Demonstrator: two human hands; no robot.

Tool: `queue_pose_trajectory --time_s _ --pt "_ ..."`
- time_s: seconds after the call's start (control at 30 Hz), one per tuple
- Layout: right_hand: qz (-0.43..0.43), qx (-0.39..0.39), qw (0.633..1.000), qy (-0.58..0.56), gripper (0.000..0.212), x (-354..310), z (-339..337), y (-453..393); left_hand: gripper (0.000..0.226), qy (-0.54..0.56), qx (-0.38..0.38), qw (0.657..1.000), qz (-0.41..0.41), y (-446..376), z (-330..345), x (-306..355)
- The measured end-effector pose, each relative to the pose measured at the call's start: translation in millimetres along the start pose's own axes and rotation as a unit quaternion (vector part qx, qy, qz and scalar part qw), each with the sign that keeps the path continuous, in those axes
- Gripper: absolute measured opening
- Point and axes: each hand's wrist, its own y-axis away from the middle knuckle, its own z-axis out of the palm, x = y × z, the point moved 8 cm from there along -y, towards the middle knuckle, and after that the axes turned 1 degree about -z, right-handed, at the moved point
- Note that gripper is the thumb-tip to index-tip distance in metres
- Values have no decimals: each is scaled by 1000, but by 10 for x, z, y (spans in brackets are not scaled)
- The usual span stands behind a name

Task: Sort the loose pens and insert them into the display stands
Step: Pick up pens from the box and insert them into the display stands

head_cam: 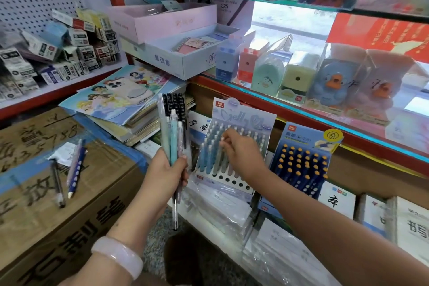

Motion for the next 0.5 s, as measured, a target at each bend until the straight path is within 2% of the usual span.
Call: queue_pose_trajectory --time_s 0.1,0.23,0.37,0.43,0.5 --pt "3 -18 1000 6 16 14 65 -9 8 -10 0 1000 -1 10 6 9" --pt "17 -85 995 41 14 58 258 39 7 -12 -3 1000 -3 24 2 13" --pt "26 -101 992 65 16 18 265 20 7 6 -18 1000 -7 43 17 18" --pt "31 -88 993 67 20 -38 171 0 6 20 -33 999 -10 61 56 34" --pt "35 -35 999 6 24 -155 -23 8 7 30 -53 998 -6 83 102 62"
